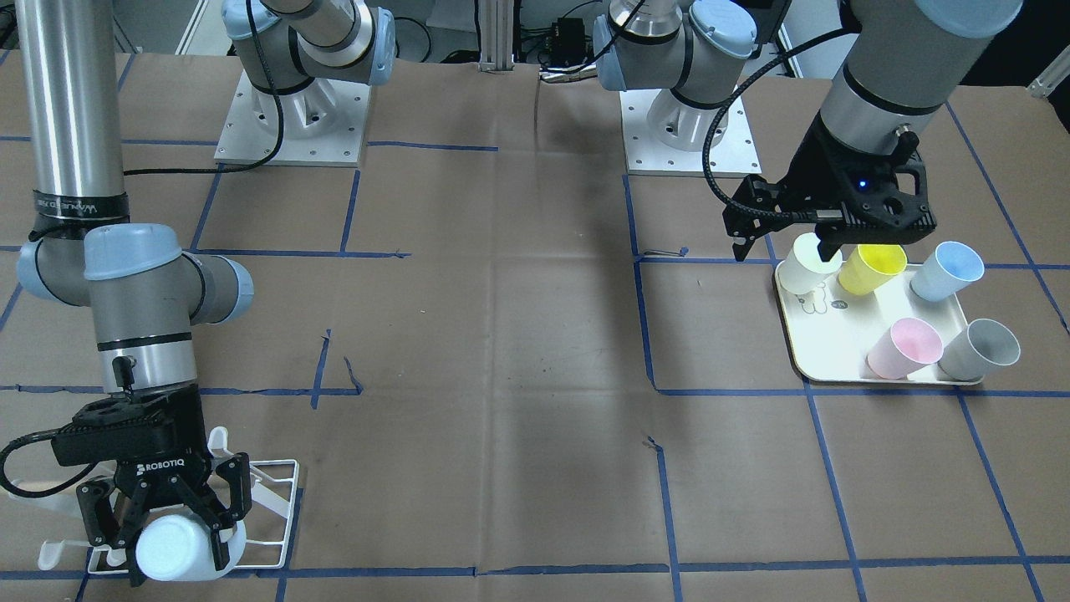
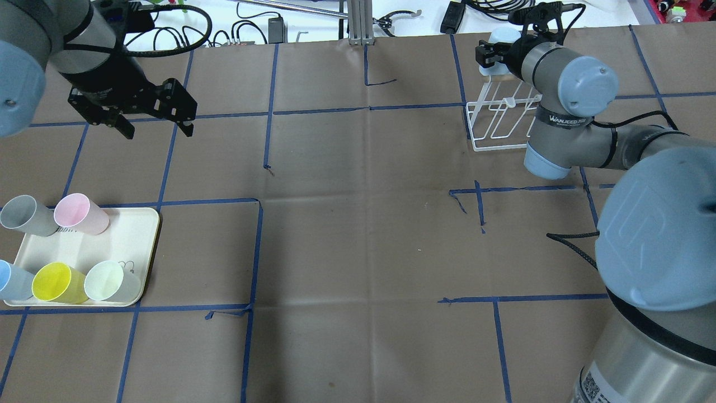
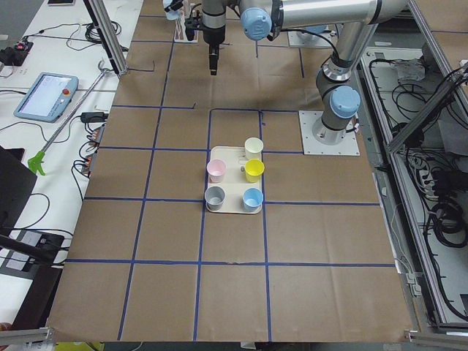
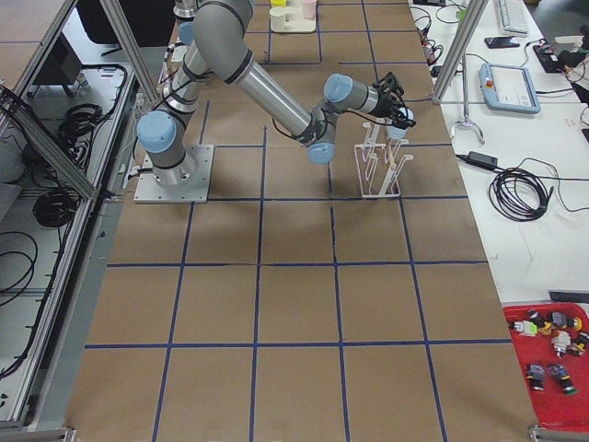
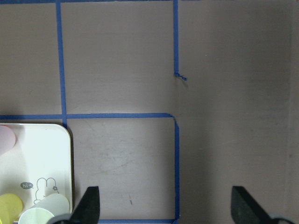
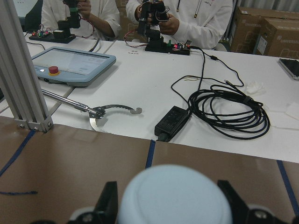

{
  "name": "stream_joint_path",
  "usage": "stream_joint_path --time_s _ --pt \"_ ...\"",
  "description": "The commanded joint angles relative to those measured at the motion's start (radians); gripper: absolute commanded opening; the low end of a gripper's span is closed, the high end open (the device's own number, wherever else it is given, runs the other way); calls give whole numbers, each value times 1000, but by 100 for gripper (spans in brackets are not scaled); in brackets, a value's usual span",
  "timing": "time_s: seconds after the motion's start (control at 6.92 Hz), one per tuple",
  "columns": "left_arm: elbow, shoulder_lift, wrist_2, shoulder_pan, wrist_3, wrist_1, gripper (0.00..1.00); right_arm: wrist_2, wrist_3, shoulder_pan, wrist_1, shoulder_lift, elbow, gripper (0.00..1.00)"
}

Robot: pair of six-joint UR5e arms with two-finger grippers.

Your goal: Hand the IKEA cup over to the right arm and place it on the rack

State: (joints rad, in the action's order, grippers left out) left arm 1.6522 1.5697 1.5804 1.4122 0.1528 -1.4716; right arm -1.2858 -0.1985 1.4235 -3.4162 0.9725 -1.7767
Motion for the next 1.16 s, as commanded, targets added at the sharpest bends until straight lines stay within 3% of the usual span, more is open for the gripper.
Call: stream_joint_path --time_s 0.0,0.14,0.43,0.58,1.01 --pt "87 -40 1 -100 106 2 99 20 1 0 0 8 2 99" --pt "147 -65 0 -180 170 4 99 35 2 0 -2 17 3 99" --pt "263 -138 -2 -292 270 23 99 199 2 5 5 101 3 99" --pt "299 -143 -2 -341 324 55 99 232 37 27 24 164 2 99" --pt "421 -145 -2 -371 347 179 98 223 591 138 81 242 -6 100"
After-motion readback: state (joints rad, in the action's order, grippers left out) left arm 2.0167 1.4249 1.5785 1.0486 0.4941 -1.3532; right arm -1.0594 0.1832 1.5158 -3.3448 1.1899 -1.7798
